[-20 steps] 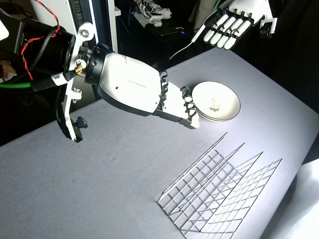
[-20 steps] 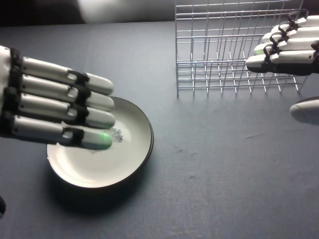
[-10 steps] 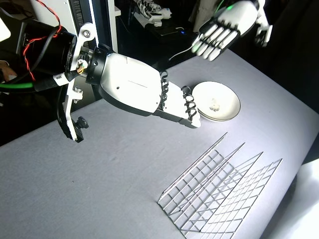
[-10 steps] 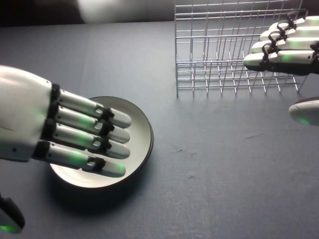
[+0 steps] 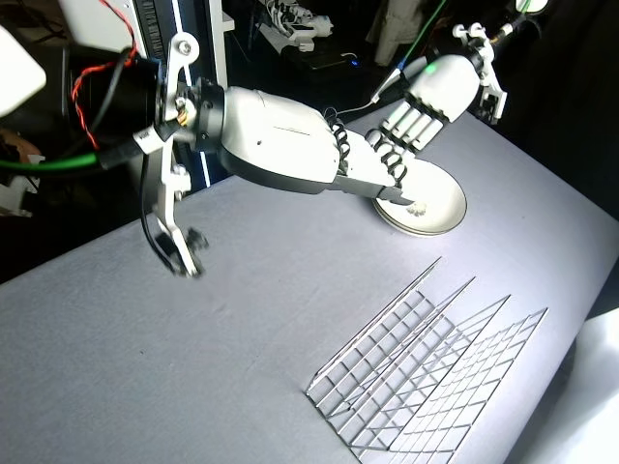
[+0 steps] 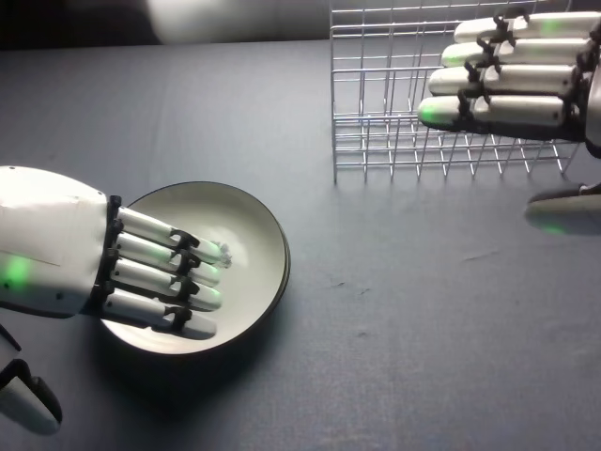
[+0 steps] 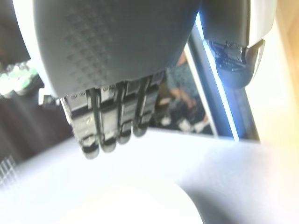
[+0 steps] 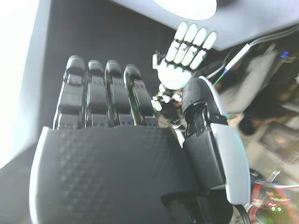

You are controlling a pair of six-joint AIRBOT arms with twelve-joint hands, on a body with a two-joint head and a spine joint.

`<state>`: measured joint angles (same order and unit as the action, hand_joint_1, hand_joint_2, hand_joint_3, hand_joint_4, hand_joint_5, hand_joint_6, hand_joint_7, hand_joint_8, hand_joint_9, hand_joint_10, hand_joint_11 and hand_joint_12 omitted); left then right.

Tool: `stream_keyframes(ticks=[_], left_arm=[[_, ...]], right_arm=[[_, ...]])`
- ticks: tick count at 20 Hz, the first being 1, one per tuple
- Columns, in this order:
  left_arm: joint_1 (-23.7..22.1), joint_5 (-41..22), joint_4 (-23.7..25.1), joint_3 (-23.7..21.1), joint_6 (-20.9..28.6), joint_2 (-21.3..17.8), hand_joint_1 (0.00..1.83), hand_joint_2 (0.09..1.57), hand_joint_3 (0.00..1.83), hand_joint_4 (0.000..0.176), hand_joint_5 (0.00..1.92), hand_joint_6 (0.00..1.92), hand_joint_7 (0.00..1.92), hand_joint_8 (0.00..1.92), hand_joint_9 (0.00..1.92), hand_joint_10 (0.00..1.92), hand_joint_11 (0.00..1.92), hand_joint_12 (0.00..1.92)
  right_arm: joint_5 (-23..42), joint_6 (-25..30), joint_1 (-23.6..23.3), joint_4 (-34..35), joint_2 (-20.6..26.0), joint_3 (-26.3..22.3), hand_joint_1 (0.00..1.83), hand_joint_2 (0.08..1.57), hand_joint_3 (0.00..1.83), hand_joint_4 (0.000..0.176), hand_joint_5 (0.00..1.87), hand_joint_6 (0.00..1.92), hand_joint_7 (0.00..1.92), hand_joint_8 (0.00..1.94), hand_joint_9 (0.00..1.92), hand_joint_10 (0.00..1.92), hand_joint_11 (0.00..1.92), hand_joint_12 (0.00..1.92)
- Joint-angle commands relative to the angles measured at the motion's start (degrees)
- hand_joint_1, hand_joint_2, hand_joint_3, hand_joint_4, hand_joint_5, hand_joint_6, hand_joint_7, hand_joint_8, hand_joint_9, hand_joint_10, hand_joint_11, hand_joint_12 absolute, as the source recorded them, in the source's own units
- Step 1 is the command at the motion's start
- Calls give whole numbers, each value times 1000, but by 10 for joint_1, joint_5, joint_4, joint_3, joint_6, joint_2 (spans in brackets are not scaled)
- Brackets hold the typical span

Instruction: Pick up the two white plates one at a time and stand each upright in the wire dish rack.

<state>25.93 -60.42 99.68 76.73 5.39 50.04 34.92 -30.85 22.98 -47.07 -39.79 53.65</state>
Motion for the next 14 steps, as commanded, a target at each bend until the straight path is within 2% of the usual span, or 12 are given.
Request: stream_keyframes(ticks=[1,5,8,14], left_arm=[[1,-8,-37,5,1,2,0,1095,7,0,0,0,0,0,0,0,0,0],[18,24,-36,22,2,13,0,1094,6,0,0,0,0,0,0,0,0,0],[20,39,-14,15,6,14,0,1108,11,0,0,0,0,0,0,0,0,0],[34,46,-4,22,11,16,0,1111,9,0,7,3,0,0,0,0,0,0]], right_arm=[[94,-6,-1,23,-4,6,0,1405,0,0,50,16,14,4,0,0,28,14],[174,-19,51,23,-35,47,0,1407,1,0,64,16,38,11,18,7,43,26],[191,-28,59,23,-55,62,0,1405,0,0,66,13,40,8,14,4,27,25],[205,-28,59,23,-86,68,0,1419,5,0,26,4,0,0,0,0,0,0]])
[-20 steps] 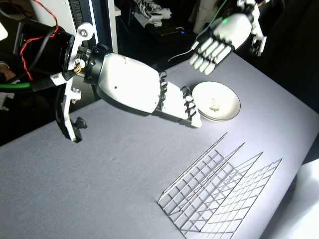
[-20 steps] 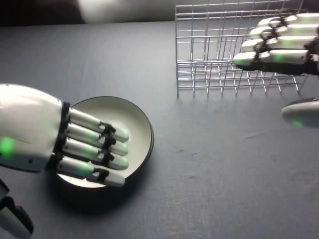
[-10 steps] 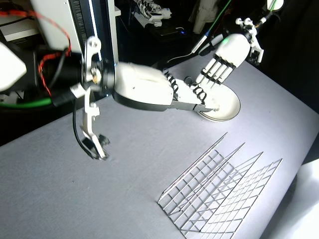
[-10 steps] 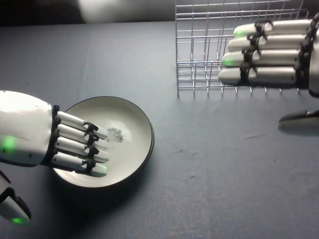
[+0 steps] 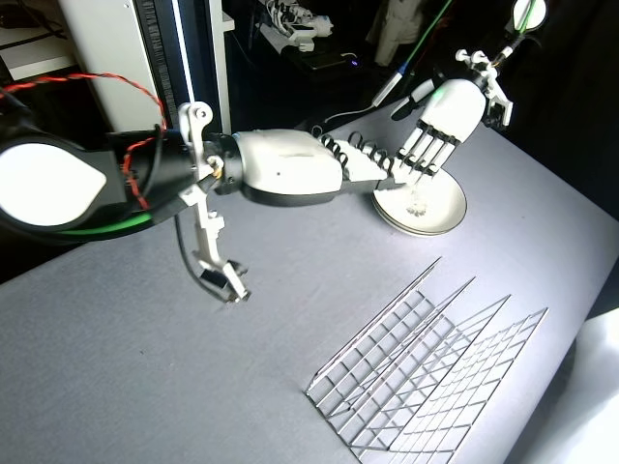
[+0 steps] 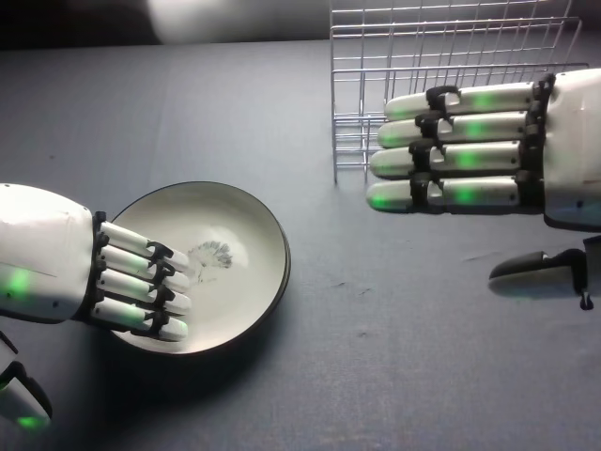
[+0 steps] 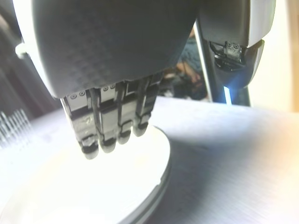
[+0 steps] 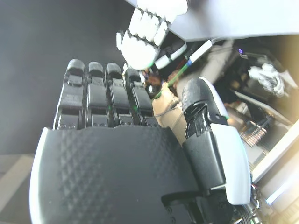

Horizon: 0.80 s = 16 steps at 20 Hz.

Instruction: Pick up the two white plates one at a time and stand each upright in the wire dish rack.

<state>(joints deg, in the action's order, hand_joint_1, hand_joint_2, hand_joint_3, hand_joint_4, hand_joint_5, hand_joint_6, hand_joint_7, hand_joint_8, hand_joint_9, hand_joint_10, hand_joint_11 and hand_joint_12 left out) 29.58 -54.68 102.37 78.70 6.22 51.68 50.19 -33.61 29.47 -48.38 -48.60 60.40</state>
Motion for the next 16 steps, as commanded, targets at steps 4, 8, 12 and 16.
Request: stream_keyframes(ticks=[4,8,12,16], left_arm=[[2,4,-31,8,7,1,0,1112,9,0,0,0,0,0,0,0,0,0],[3,17,-31,15,7,2,0,1115,10,0,0,0,0,0,0,0,0,0],[11,17,-31,48,8,11,0,1114,7,0,0,0,0,0,0,0,0,0],[18,15,-31,78,12,19,0,1119,9,0,0,0,0,0,0,0,0,0]], right_arm=[[52,0,2,36,1,2,0,1416,3,0,65,17,34,11,4,2,30,16],[55,0,2,37,1,3,0,1414,2,0,65,13,37,10,19,7,50,29],[59,0,2,43,1,3,0,1406,0,0,73,11,40,8,19,7,53,46],[62,0,3,43,1,3,0,1410,1,0,52,0,20,1,0,0,17,47]])
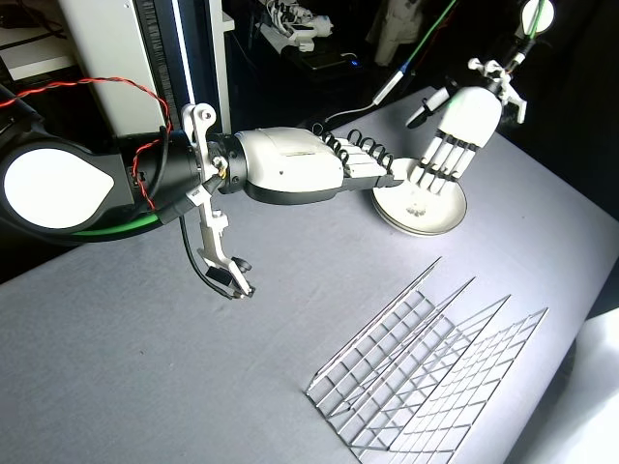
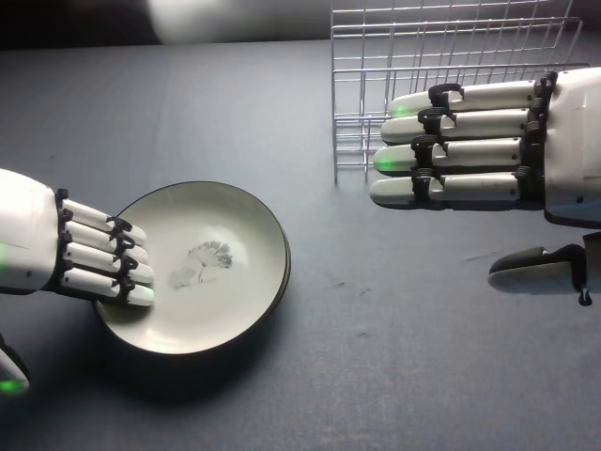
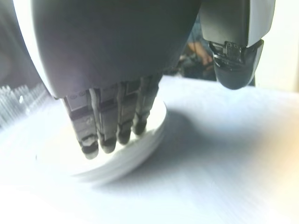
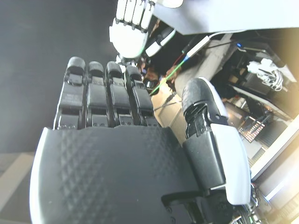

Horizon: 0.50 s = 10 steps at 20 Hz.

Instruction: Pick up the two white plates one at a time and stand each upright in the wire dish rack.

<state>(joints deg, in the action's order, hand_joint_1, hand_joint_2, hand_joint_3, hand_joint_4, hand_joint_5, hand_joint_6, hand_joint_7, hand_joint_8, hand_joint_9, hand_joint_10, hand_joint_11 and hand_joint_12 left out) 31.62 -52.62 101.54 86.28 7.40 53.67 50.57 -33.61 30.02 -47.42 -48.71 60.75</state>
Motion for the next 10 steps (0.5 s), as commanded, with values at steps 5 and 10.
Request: stream_keyframes(ticks=[5,10], left_arm=[[4,-13,-7,-4,6,-1,0,1125,10,0,0,0,0,0,0,0,0,0],[14,-13,-8,-26,6,5,0,1118,5,0,0,0,0,0,0,0,0,0]], right_arm=[[66,2,-1,34,6,0,0,1406,0,0,57,1,27,1,4,1,0,108],[62,3,-2,34,7,-1,0,1408,2,0,56,4,25,3,5,2,0,126]])
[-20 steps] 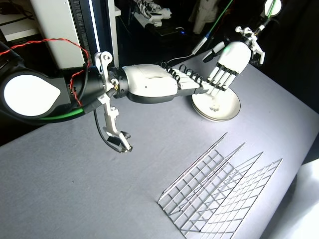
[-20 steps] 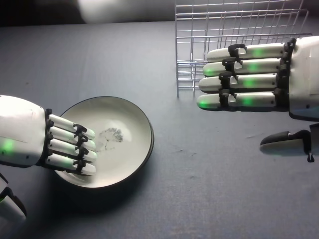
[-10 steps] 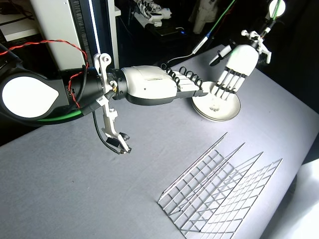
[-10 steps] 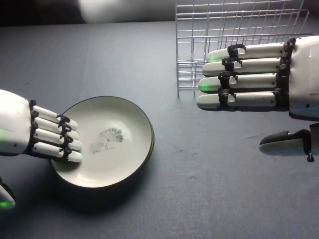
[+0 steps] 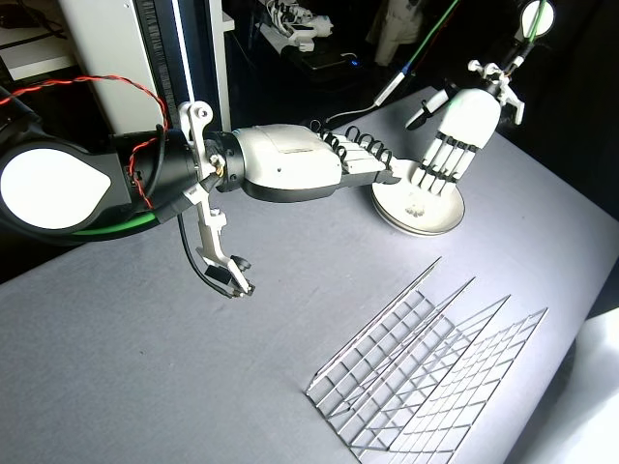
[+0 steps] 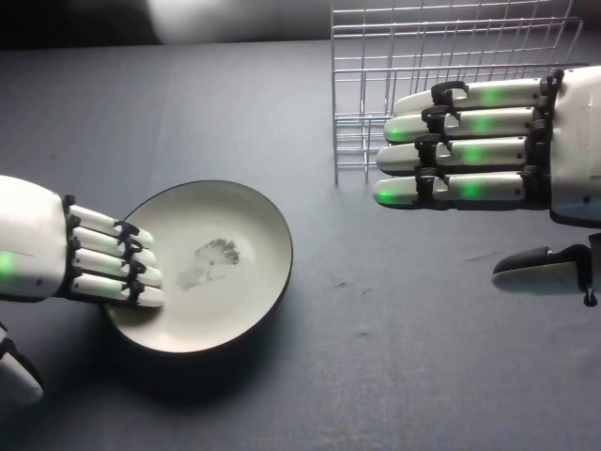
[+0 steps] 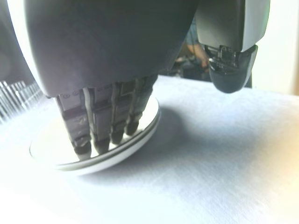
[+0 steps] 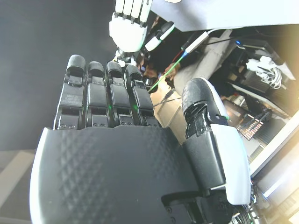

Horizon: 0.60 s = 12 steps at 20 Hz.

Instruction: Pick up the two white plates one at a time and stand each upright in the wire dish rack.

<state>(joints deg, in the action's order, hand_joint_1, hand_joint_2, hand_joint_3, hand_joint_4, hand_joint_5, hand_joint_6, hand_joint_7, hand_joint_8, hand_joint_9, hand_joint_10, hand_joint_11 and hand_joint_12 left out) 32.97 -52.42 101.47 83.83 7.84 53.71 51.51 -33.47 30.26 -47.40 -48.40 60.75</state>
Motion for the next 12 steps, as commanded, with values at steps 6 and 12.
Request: stream_keyframes(ticks=[6,12], left_arm=[[10,-6,-31,-32,-10,26,0,1129,9,0,0,0,0,0,0,0,0,0],[6,17,-60,-56,-14,44,0,1124,6,0,0,0,0,0,0,0,0,0]], right_arm=[[44,13,-4,36,4,-3,0,1401,0,0,69,3,30,2,9,2,0,153],[56,20,-7,37,14,-13,321,1340,0,0,114,10,78,7,61,11,0,362]])
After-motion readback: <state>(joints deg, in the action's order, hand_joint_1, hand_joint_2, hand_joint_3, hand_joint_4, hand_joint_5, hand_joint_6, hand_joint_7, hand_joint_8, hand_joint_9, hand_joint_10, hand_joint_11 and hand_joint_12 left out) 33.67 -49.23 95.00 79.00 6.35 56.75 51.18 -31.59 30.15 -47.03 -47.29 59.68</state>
